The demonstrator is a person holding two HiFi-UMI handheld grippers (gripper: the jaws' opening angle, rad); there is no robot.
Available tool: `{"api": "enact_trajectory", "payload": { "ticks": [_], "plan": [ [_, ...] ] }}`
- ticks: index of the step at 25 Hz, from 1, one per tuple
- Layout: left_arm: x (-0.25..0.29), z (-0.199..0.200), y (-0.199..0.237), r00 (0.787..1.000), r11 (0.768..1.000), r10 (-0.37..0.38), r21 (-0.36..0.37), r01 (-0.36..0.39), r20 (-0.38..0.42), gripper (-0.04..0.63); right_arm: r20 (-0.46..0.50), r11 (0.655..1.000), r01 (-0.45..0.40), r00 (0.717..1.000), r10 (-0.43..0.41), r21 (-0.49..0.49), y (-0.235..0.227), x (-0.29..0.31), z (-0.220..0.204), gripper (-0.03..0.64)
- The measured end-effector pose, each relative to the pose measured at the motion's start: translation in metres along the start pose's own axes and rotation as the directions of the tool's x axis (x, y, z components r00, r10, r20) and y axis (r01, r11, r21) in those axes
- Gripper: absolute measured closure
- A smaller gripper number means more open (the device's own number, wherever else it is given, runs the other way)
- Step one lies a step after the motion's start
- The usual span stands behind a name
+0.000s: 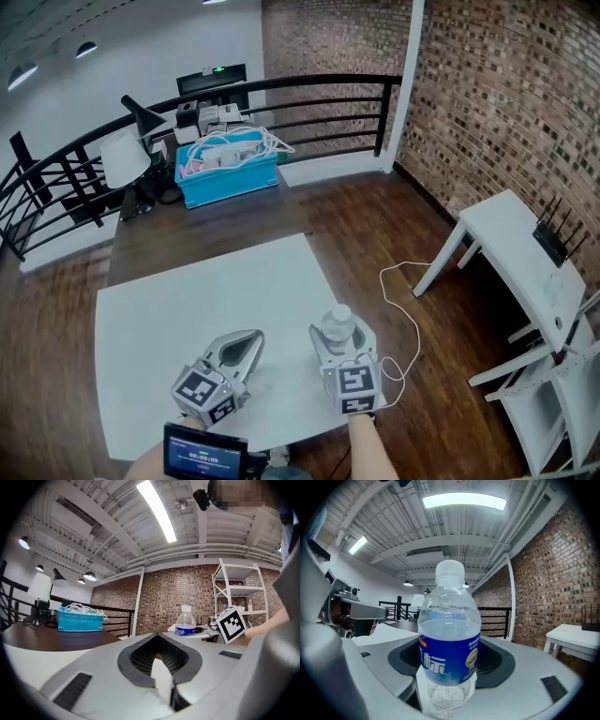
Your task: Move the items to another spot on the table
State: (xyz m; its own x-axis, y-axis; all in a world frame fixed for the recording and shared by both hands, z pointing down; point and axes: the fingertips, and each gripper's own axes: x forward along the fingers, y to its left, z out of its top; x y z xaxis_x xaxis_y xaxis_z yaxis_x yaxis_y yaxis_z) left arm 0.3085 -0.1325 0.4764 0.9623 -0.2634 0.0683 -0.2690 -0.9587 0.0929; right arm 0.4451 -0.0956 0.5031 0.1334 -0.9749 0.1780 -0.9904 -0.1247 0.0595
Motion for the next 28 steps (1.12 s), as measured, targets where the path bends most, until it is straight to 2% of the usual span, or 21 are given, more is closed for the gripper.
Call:
{"api": "enact_trajectory", "payload": {
  "ticks": [4,10,20,24,28],
  "plan": [
    [0.009,-0.009,-0.005,0.999,1.000,-0.013,-0.002,0.013,-0.034,0.591,-0.012,0.999,0.023,1.000,-0.023,0.026,-0.011,0.005,-0.025,0.327],
    [0.018,-0.023,-0.008,0.999,1.000,-0.020,-0.004,0.020,-0.045,0.591,-0.007,0.999,0.032,0.999,-0.032,0.004,-0.017,0.006,-0.044,0.314],
    [0.017,-0.023,-0.012,0.998,1.000,-0.026,0.011,0.026,-0.058,0.591,0.023,0.992,0.063,0.998,-0.066,0.110,-0.029,0.001,-0.046,0.284],
    [0.011,-0.019,-0.012,0.998,1.000,-0.020,0.016,0.021,-0.057,0.591,0.034,0.989,0.078,0.996,-0.083,0.124,-0.033,-0.002,-0.038,0.238],
    [0.006,-0.018,-0.014,0.998,1.000,-0.016,0.016,0.017,-0.059,0.591,0.045,0.991,0.085,0.995,-0.090,0.105,-0.034,-0.009,-0.031,0.239]
  ]
}}
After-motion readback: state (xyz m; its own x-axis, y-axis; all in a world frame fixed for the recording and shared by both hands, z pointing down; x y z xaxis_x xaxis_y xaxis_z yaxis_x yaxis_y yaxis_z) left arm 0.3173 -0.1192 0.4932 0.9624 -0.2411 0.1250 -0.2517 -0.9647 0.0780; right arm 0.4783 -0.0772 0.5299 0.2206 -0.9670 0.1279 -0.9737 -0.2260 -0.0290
